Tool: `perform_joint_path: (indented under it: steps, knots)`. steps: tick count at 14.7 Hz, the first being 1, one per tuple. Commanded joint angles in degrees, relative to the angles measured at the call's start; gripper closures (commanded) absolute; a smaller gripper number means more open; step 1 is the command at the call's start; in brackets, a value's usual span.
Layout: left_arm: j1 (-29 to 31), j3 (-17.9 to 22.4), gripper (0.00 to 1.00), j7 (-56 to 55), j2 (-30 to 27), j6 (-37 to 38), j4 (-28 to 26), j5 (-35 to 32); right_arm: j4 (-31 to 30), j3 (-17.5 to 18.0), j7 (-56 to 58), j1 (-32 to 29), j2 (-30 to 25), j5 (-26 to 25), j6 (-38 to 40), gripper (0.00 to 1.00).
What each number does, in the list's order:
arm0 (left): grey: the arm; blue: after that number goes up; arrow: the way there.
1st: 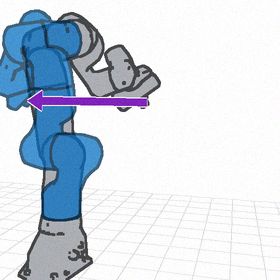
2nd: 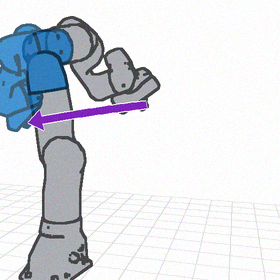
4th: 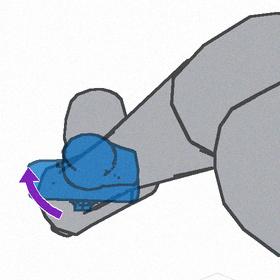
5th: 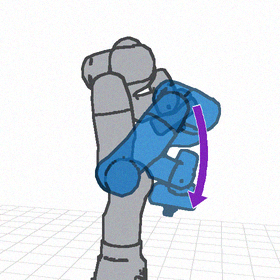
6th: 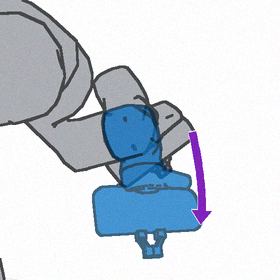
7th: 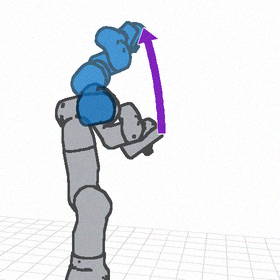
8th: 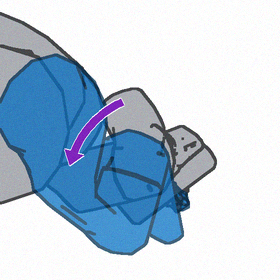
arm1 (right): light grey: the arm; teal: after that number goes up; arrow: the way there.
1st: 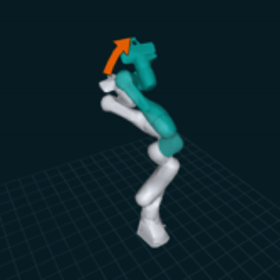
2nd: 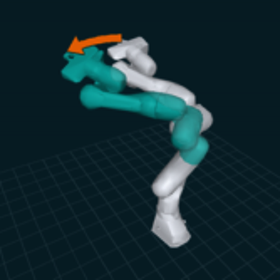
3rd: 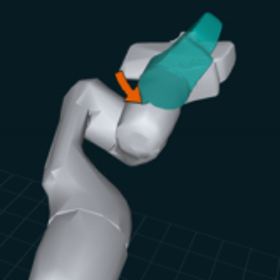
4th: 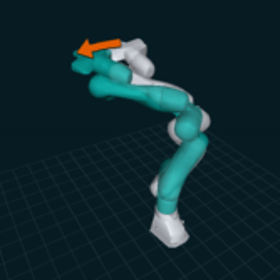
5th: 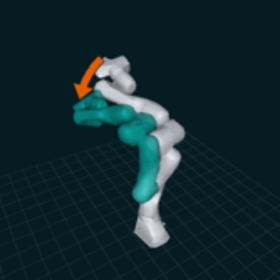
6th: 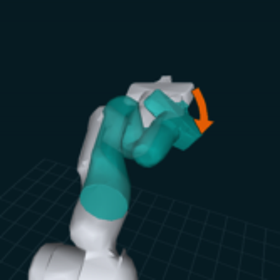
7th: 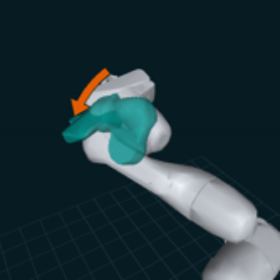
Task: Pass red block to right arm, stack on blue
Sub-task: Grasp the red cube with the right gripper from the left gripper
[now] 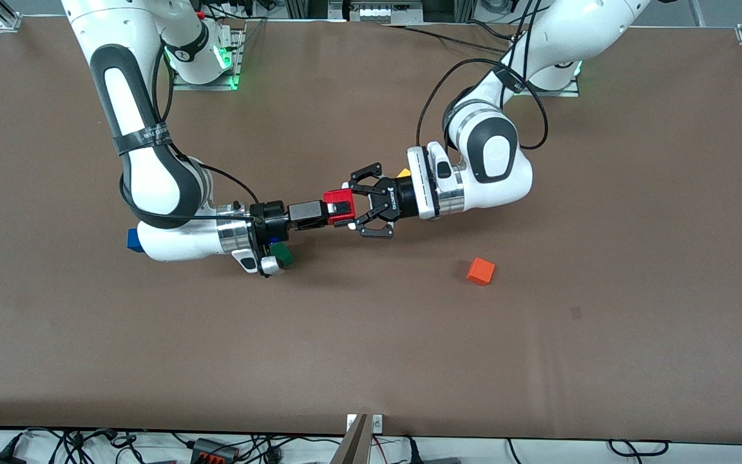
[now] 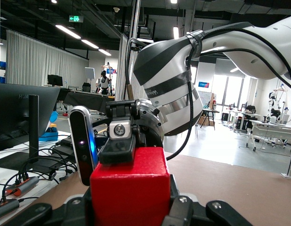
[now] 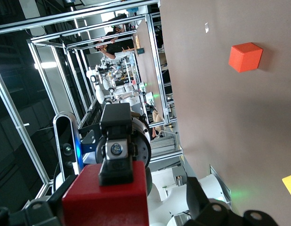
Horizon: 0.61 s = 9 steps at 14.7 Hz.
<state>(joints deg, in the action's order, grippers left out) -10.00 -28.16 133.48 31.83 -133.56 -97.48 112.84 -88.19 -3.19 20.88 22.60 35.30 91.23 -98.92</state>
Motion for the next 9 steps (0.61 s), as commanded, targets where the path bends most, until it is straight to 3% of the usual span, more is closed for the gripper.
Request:
perform_joint_path:
  steps: [1,6,7,8,9]
  knots:
    - [-0.28,-0.32,0.92,3.37,0.78,-1.53,1.5,2.3,0.48,-0.06,-1.11,-0.01,-0.67,-0.88,0.04,0.0]
    - [-0.1,-0.32,0.92,3.37,0.78,-1.53,1.42,2.3,0.39,-0.06,-1.11,0.08,-1.02,-0.97,0.13,0.0]
    - [-0.02,-0.32,0.92,3.37,0.78,-1.53,1.5,2.3,0.39,-0.06,-1.02,-0.01,-0.93,-0.97,0.21,0.04]
    - [-0.02,-0.32,0.92,3.37,0.78,-1.53,1.5,2.3,0.39,0.03,-1.02,-0.01,-1.02,-0.88,0.3,0.16]
    - [-0.02,-0.32,0.92,3.37,0.78,-1.53,1.42,2.3,0.39,-0.06,-0.5,0.17,-1.11,-1.06,0.3,0.36]
